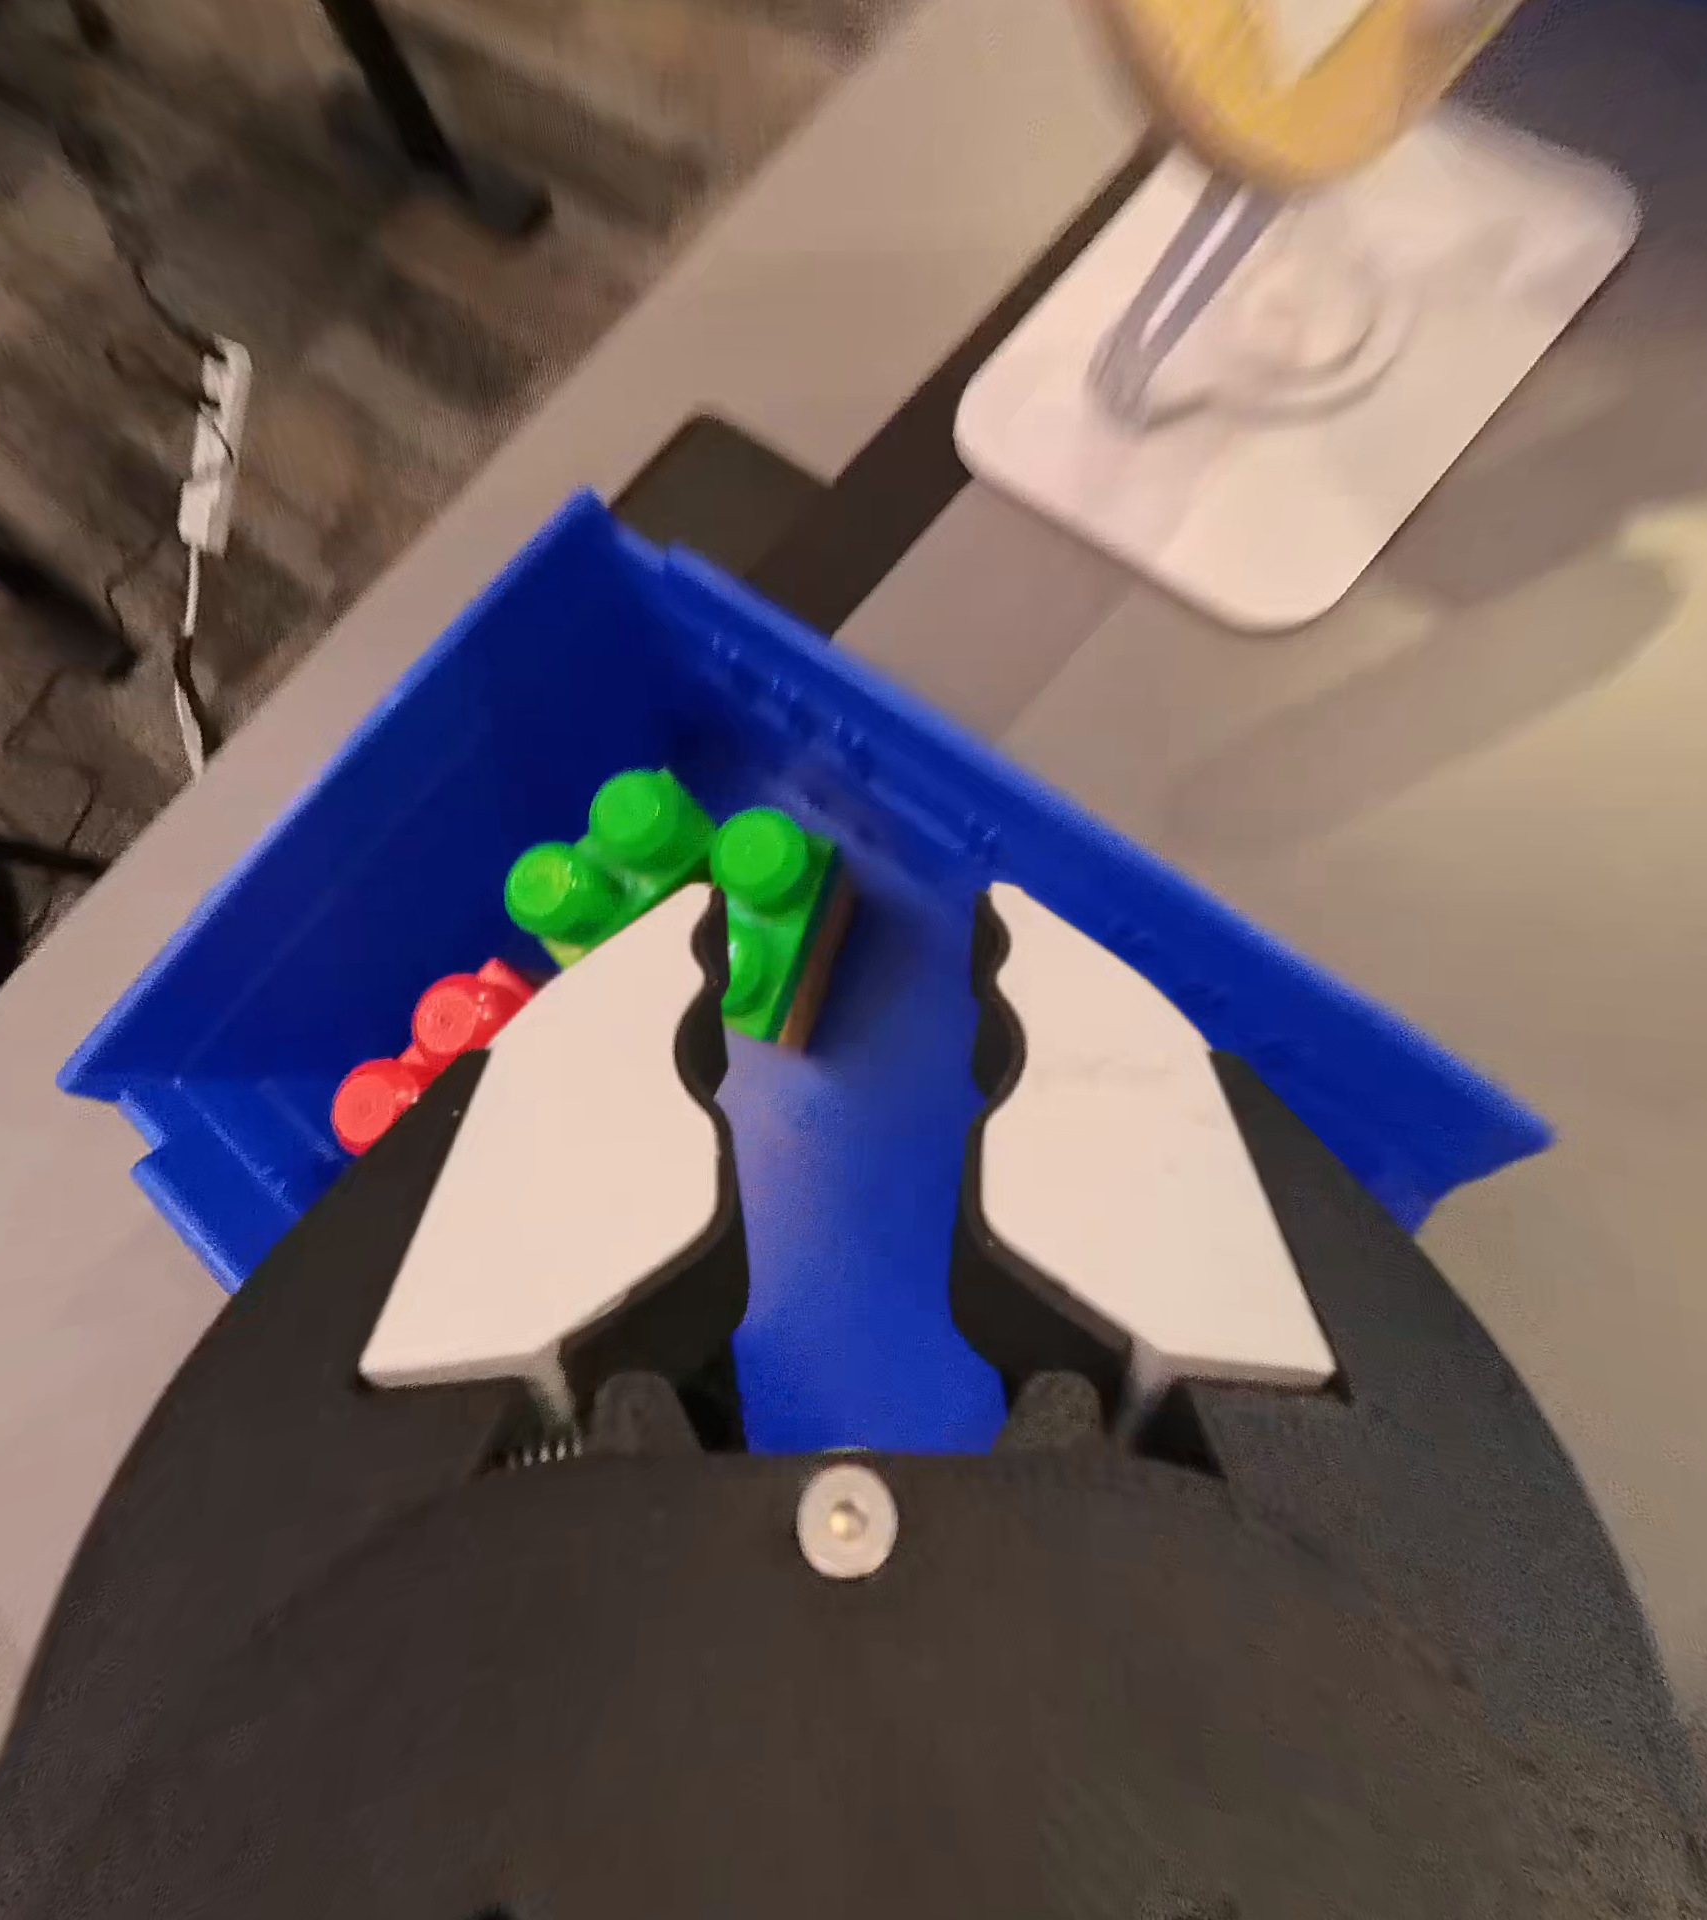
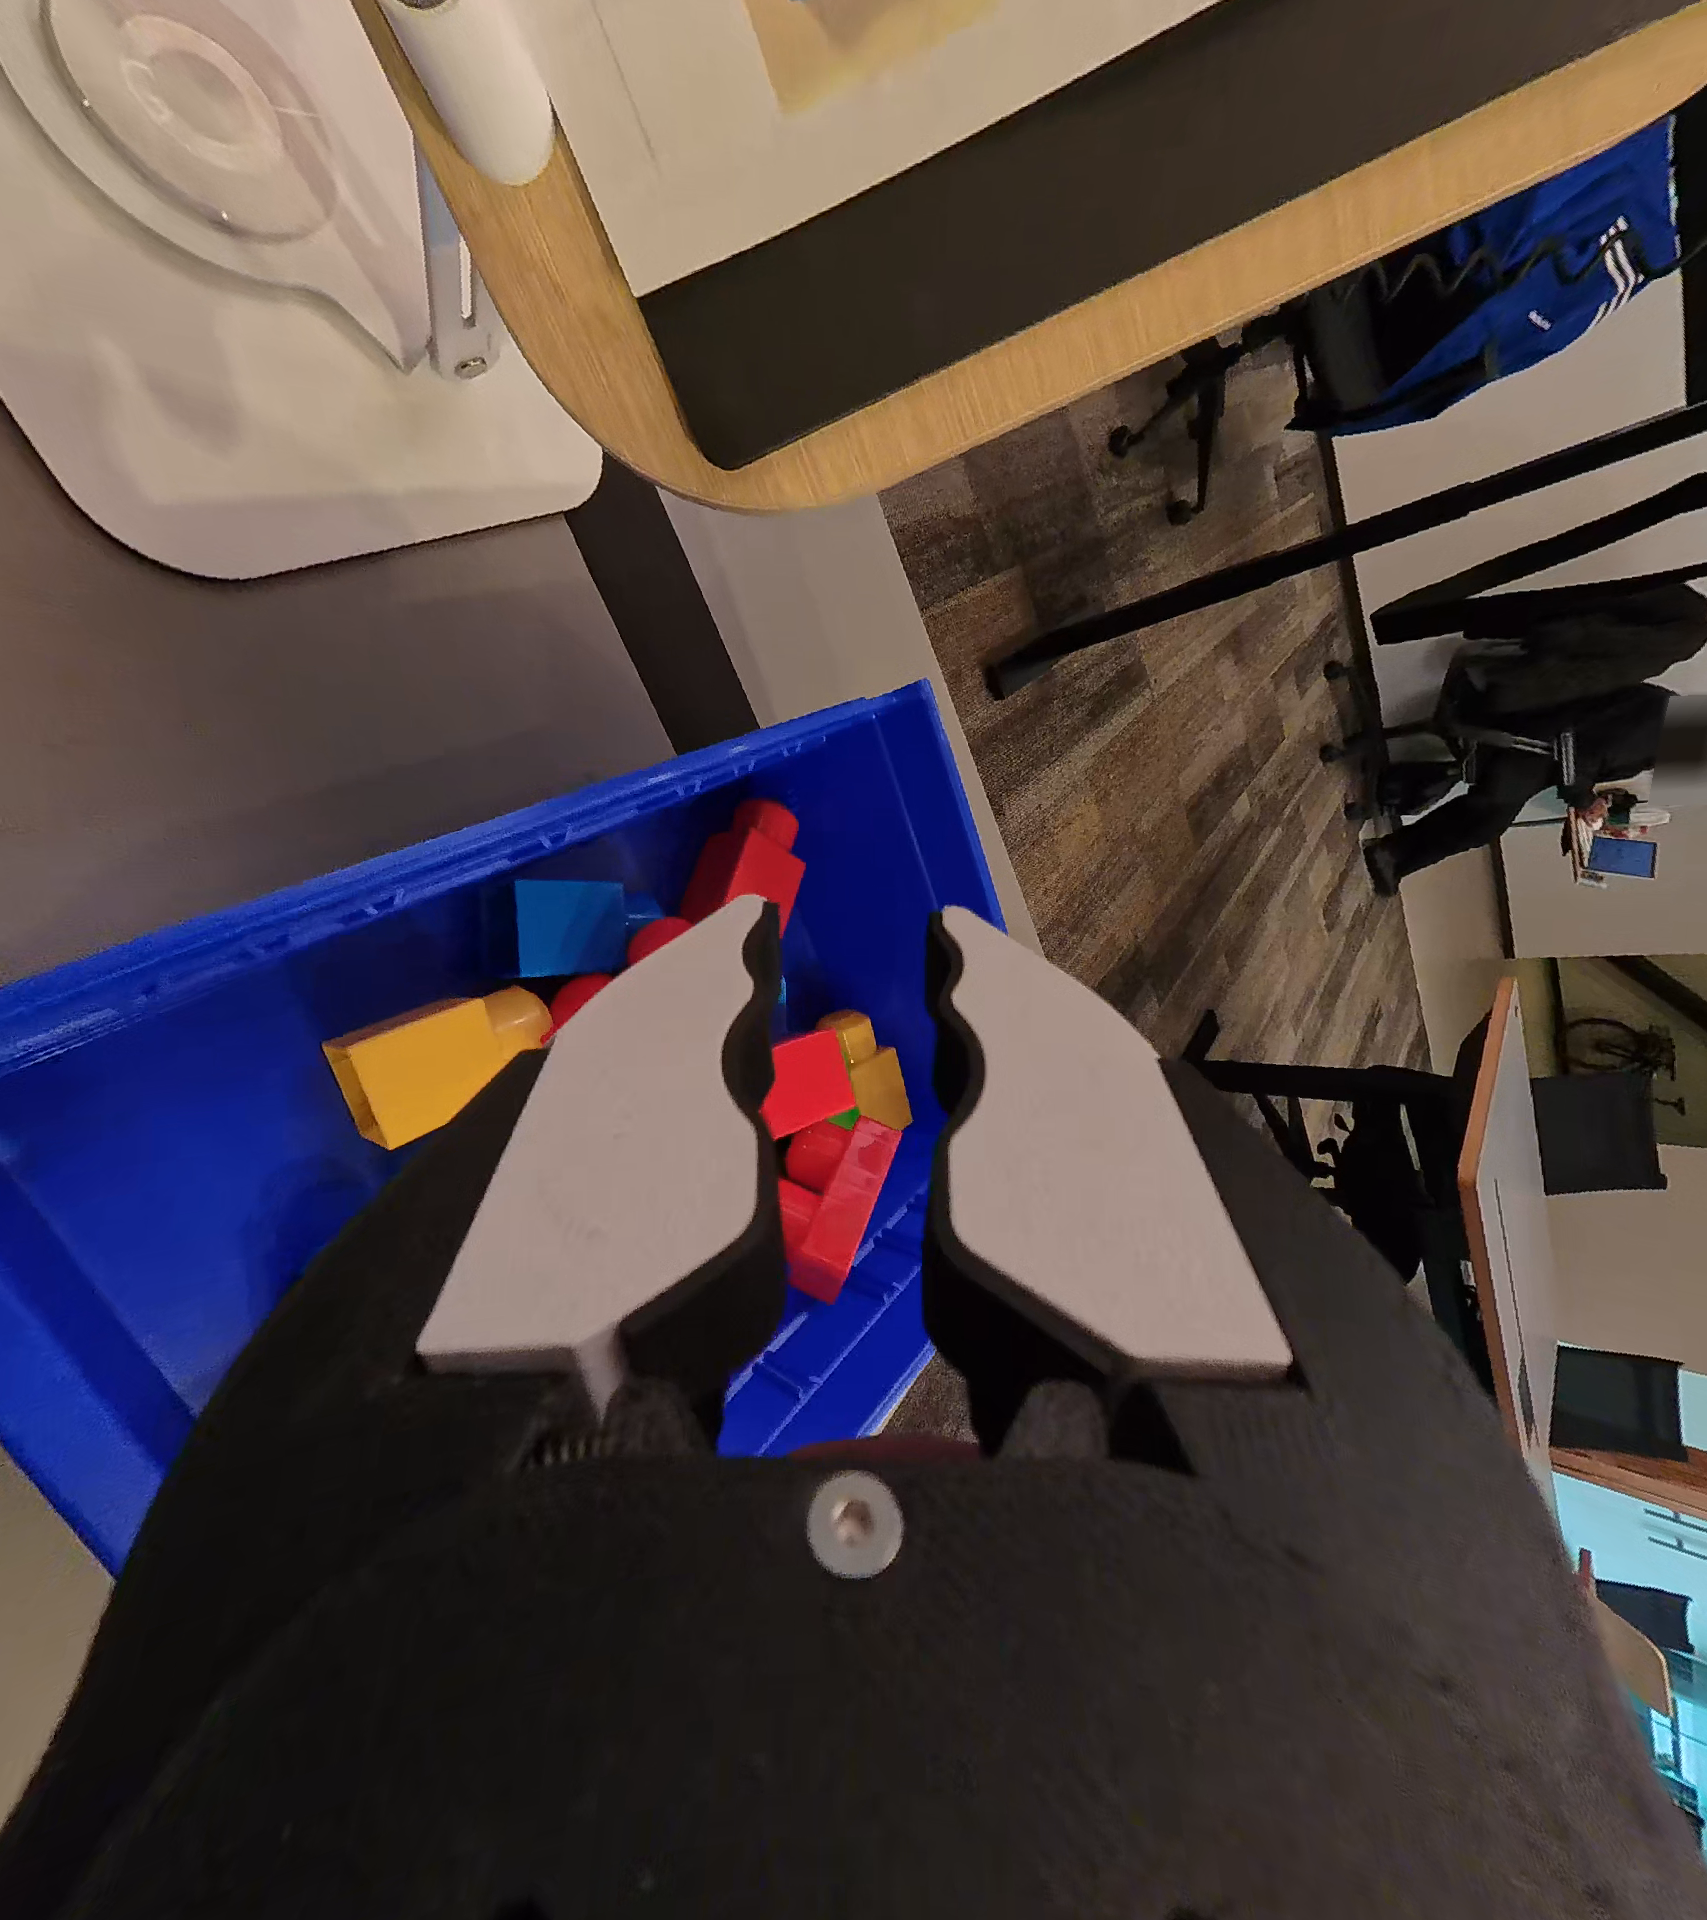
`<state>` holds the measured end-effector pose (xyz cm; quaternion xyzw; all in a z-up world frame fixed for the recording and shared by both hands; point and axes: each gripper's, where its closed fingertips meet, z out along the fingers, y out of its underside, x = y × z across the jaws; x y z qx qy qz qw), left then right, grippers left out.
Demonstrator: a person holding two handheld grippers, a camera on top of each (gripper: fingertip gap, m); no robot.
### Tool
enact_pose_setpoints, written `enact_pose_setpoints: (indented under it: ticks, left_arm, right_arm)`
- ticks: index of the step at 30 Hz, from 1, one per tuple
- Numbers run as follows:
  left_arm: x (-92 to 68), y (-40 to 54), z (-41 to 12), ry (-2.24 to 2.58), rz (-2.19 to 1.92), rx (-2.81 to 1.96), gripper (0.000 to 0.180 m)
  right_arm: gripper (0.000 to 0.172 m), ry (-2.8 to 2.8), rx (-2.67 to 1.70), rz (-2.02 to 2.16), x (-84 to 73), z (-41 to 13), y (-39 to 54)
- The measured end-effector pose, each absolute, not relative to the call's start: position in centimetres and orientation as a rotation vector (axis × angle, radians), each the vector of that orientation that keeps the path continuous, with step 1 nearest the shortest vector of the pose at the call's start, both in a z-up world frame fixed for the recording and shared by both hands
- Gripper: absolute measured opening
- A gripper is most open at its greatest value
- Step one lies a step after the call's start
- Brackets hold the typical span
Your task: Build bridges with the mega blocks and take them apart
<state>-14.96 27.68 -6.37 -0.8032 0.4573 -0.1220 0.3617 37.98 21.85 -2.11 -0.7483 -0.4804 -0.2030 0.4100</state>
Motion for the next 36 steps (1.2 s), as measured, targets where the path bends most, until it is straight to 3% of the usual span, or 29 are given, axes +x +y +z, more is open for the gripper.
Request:
enact_pose_setpoints:
  ticks: [4,15,21,27,36]
  left_arm:
    - [-15.7,29.3,-10.3,1.344,-0.167,-2.158,0.053]
    - [-16.7,31.6,-16.0,1.525,0.042,-2.337,0.052]
    - [-16.4,31.7,-16.6,1.431,-0.051,-2.394,0.037]
    - [-17.1,30.9,-12.1,1.118,-0.217,-2.315,0.037]
    - [-10.1,22.8,3.6,0.902,-0.808,-1.694,0.036]
  right_arm:
    - [0.027,-1.223,-1.882,-0.517,37.7,-2.3,21.9]
    - [0.027,-1.238,-1.872,-0.511,37.2,-2.3,21.9]
    - [0.026,-1.238,-1.863,-0.511,37.1,-2.1,21.7]
    - [0.025,-1.223,-1.8,-0.474,36.2,-0.6,21.3]
    - [0.024,-1.27,-1.288,-0.334,27.2,6.4,16.3]
